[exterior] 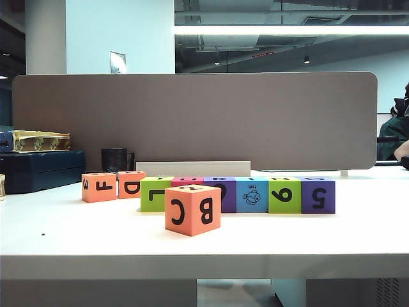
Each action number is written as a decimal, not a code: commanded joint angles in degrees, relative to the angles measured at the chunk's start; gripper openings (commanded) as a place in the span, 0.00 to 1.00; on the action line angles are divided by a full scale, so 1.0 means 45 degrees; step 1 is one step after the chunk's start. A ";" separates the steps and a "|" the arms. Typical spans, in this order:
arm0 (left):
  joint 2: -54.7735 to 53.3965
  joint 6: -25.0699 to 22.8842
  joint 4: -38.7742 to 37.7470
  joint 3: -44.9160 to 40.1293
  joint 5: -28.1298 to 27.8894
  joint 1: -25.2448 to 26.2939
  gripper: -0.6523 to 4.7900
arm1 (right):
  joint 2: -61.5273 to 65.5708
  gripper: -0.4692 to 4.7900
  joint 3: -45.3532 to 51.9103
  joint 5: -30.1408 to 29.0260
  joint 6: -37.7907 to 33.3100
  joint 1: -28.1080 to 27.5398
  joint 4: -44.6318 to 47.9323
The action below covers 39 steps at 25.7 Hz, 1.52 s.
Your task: Select the appropriate blocks from the scattered letter blocks on the table and arrange them in a row to spell out "TURING".
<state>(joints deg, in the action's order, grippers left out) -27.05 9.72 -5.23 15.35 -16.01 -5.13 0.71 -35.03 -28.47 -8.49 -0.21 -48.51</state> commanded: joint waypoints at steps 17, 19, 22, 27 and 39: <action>0.5999 -0.0831 -0.1326 -0.3269 0.2973 0.2176 0.17 | -0.0136 0.09 -0.0049 0.0345 0.0034 -0.0005 0.0160; 0.6008 -0.1161 -0.1292 -0.3274 0.3089 0.2161 0.17 | -0.0151 0.09 -0.0049 0.0350 0.0034 -0.0005 0.0155; 0.6003 -0.1137 -0.1287 -0.3274 0.3206 0.2166 0.17 | -0.0151 0.09 -0.0049 0.0345 0.0034 -0.0005 0.0155; 0.6008 -0.1069 -0.1205 -0.3274 0.3604 0.2166 0.17 | -0.0151 0.09 -0.0049 0.0345 0.0034 -0.0005 0.0155; 0.6008 -0.1069 -0.1205 -0.3274 0.3604 0.2166 0.17 | -0.0151 0.09 -0.0049 0.0355 0.0165 -0.0015 0.0189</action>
<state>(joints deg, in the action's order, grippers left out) 0.01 4.93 -10.39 0.58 -0.14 4.64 0.69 -35.05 -26.74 -8.16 -0.21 -48.49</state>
